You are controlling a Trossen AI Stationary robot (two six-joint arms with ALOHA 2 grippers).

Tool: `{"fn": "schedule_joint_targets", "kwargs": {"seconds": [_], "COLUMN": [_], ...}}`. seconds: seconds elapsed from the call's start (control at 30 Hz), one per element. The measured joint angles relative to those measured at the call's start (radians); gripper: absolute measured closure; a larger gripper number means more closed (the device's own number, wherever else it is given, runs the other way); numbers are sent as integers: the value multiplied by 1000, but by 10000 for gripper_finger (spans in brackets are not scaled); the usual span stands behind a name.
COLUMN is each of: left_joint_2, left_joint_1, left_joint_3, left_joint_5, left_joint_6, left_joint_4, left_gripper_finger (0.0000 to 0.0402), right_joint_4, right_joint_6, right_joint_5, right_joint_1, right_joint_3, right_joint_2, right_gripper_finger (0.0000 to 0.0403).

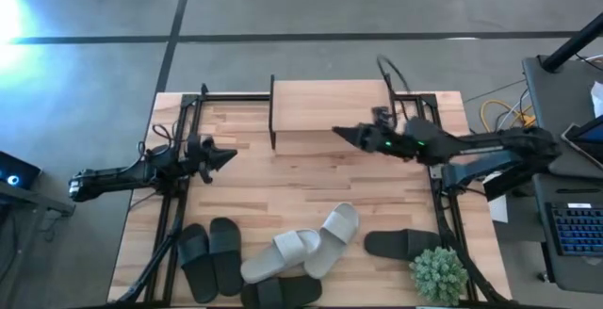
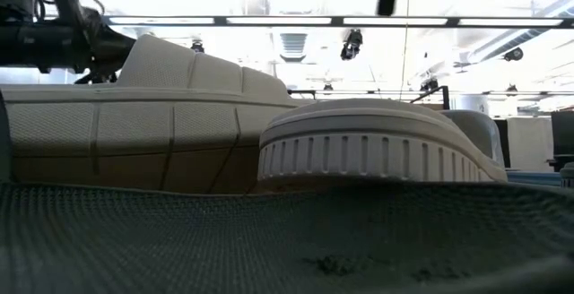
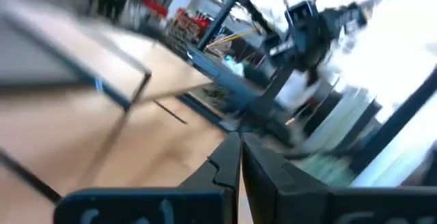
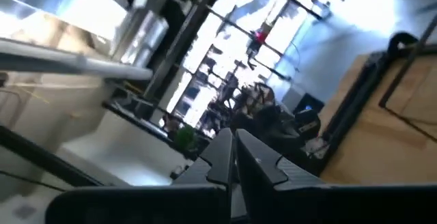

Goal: Pick and place slides into the shelf
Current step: Put the gray slide on the shelf

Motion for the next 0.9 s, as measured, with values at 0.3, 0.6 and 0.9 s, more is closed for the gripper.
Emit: {"fn": "schedule_joint_targets", "kwargs": {"seconds": [0.3, 0.6, 0.9], "left_joint_2": [-2, -1, 12], "left_joint_1": [0, 1, 0], "left_joint_3": [0, 0, 0], "left_joint_5": [0, -54, -10], "left_joint_6": [-221, -195, -243], "left_joint_4": [95, 277, 453], "left_gripper_finger": [402, 402, 402], "right_joint_4": [-126, -149, -625], "right_joint_6": [71, -3, -147], "right_joint_5": [-147, -417, -410], "right_joint_1": [-7, -5, -6], "right_joint_3": [233, 444, 694], "right_joint_2": [243, 374, 521], "right_gripper_finger": [390, 390, 390]}}
